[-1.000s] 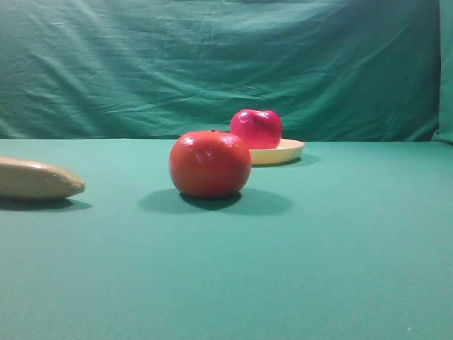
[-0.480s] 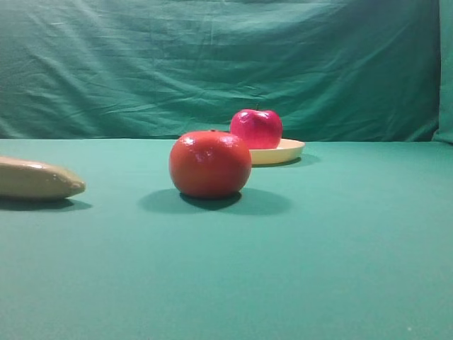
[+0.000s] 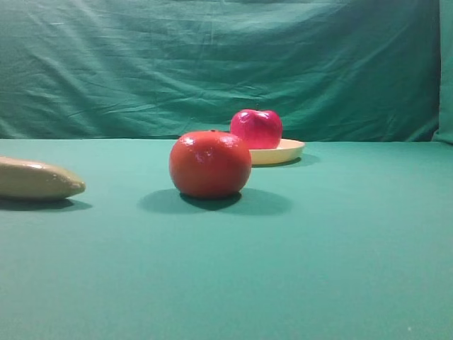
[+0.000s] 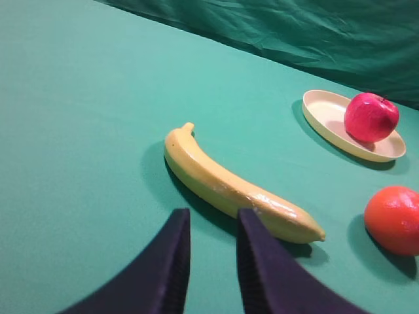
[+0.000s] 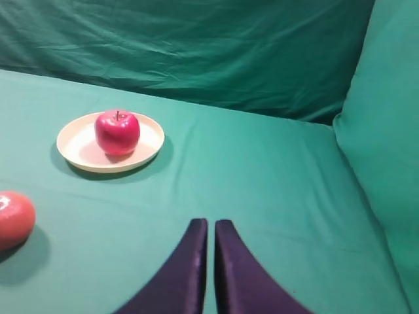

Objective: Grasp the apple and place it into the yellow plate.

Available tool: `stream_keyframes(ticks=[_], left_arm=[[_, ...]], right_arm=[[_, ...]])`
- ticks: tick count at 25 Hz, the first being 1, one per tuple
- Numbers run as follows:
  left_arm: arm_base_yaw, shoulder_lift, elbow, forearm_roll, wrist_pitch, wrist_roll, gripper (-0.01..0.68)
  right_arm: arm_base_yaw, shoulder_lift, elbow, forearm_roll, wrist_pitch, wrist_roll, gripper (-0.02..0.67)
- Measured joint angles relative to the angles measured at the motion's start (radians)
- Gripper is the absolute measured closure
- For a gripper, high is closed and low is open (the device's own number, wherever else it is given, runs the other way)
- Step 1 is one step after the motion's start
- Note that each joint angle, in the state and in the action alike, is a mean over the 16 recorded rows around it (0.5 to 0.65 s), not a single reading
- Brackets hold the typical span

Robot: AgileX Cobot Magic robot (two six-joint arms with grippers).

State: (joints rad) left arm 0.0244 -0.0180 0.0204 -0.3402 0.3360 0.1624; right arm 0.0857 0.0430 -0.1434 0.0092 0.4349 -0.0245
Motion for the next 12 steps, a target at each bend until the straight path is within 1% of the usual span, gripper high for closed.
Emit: stream_keyframes(ticks=[6, 12], left_arm=[[0.000, 0.000, 0.000, 0.000, 0.000, 0.000, 0.516], [0.000, 0.000, 0.000, 0.000, 0.000, 0.000, 0.516]], right_arm=[[-0.028, -0.050, 0.131, 0.028, -0.068, 0.000, 0.649], [-0.035, -0.056, 0.170, 0.038, -0.076, -0.007, 0.649]])
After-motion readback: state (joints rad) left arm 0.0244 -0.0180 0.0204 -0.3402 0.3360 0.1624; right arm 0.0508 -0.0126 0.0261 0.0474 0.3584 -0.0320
